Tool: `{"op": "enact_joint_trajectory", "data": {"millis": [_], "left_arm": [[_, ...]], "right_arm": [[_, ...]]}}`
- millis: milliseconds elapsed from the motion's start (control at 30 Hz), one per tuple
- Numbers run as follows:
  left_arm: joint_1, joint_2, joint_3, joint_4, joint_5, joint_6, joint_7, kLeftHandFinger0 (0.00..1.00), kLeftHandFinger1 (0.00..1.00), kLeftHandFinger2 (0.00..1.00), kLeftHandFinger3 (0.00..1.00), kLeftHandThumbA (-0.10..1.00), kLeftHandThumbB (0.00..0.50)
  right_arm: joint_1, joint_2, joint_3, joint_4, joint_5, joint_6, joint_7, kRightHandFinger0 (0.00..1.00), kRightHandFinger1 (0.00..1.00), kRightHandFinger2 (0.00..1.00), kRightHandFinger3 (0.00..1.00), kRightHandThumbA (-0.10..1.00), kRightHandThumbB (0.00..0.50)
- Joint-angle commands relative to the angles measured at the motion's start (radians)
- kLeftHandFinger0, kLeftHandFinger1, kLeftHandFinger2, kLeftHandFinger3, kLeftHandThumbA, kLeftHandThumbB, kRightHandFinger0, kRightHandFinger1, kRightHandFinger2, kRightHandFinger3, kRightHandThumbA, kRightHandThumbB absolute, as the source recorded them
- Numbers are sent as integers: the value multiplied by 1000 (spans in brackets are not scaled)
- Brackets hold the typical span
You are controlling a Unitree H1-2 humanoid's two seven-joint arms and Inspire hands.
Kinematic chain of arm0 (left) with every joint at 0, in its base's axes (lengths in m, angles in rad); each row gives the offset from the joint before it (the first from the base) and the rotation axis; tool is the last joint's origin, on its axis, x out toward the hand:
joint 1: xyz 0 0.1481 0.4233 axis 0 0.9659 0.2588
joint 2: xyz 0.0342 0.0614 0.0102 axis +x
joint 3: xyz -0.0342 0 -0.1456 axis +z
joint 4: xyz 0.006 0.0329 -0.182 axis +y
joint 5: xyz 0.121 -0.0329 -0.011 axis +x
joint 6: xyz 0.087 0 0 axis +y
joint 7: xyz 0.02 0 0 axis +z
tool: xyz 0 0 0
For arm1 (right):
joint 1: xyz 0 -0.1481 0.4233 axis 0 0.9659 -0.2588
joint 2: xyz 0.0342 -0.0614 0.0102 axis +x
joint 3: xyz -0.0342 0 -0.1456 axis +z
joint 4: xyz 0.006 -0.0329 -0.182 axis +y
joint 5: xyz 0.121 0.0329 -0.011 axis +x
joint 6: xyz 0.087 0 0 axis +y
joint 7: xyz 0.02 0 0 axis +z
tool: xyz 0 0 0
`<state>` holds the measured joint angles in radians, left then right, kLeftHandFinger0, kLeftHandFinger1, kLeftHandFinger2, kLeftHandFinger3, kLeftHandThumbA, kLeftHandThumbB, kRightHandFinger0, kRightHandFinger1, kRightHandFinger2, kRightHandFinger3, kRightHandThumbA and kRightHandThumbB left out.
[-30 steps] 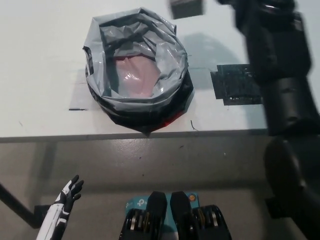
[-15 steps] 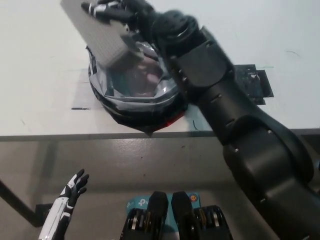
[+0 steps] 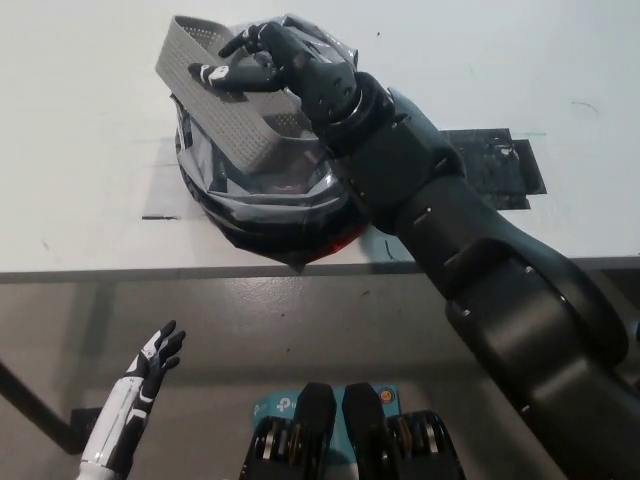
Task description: Use the right hand to pick up a small rectangular container and put it into a plastic bag and lift the bag
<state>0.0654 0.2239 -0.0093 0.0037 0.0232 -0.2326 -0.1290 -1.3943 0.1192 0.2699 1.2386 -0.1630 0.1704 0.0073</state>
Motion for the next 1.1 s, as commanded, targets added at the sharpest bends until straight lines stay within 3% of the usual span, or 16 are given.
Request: {"op": "enact_joint_trajectory", "data": {"millis": [0, 200, 300, 367, 433, 533, 667, 733, 767, 833, 867, 900, 933, 967, 1033, 1067], "left_arm": [[-9, 23, -3, -32, -9, 1, -26, 1000, 1000, 1000, 1000, 1000, 387], [-21, 21, -3, -24, -7, 2, -27, 1000, 1000, 1000, 1000, 1000, 388], [-7, 19, -3, -28, -1, -4, -25, 1000, 1000, 1000, 1000, 1000, 411], [-10, 16, 0, -26, -16, 4, -27, 1000, 1000, 1000, 1000, 1000, 381], [-5, 13, -1, -27, -21, 7, -29, 1000, 1000, 1000, 1000, 1000, 385], [-5, 16, -2, -26, -7, 3, -26, 1000, 1000, 1000, 1000, 1000, 383], [-9, 20, 0, -20, -3, -9, -25, 1000, 1000, 1000, 1000, 1000, 372], [-14, 22, 2, -18, -2, -13, -24, 1000, 1000, 1000, 1000, 1000, 377], [-10, 22, 1, -19, -2, -16, -25, 1000, 1000, 1000, 1000, 1000, 377], [-8, 23, 1, -20, -2, -15, -26, 1000, 1000, 1000, 1000, 1000, 376], [-2, 23, 0, -25, -3, -10, -27, 1000, 1000, 1000, 1000, 1000, 375], [6, 23, 0, -29, -5, -3, -29, 1000, 1000, 1000, 1000, 1000, 374], [2, 24, 0, -27, -5, -3, -29, 1000, 1000, 1000, 1000, 1000, 369], [-5, 23, 2, -24, -11, -6, -29, 998, 1000, 1000, 1000, 1000, 361], [-6, 25, 2, -21, -6, -16, -29, 990, 1000, 1000, 1000, 1000, 363], [-16, 27, 4, -15, -6, -21, -28, 985, 1000, 1000, 1000, 1000, 363]], "right_arm": [[-38, -16, 8, -3, -38, -110, -51, 0, 401, 829, 803, -100, 177], [-31, -24, 25, -16, -69, -123, -66, 23, 472, 868, 854, -100, 189], [-11, -24, 28, -34, -77, -115, -62, 53, 495, 851, 808, -100, 200], [-6, -26, 42, -35, -94, -111, -65, 64, 511, 858, 810, -100, 211], [5, -28, 55, -40, -110, -111, -67, 84, 526, 862, 795, -100, 218], [15, -28, 66, -45, -125, -103, -72, 142, 531, 834, 764, -100, 229], [34, -27, 74, -48, -136, -90, -66, 136, 505, 786, 730, -100, 218], [39, -30, 80, -47, -143, -96, -59, 130, 487, 748, 695, -100, 220], [50, -33, 84, -49, -148, -96, -54, 150, 477, 674, 636, -100, 230], [55, -35, 87, -46, -150, -97, -46, 187, 487, 652, 610, -100, 234], [59, -38, 98, -48, -156, -84, -16, 423, 764, 918, 890, 127, 282], [65, -43, 111, -53, -164, -66, 17, 610, 866, 959, 956, 237, 296], [57, -46, 125, -49, -173, -52, 50, 878, 1000, 1000, 1000, 434, 341], [42, -52, 155, -44, -193, -20, 105, 1000, 1000, 1000, 1000, 585, 402], [41, -58, 186, -52, -215, -3, 131, 1000, 1000, 1000, 1000, 716, 483], [32, -61, 193, -49, -213, 2, 142, 1000, 1000, 1000, 1000, 765, 496]]}}
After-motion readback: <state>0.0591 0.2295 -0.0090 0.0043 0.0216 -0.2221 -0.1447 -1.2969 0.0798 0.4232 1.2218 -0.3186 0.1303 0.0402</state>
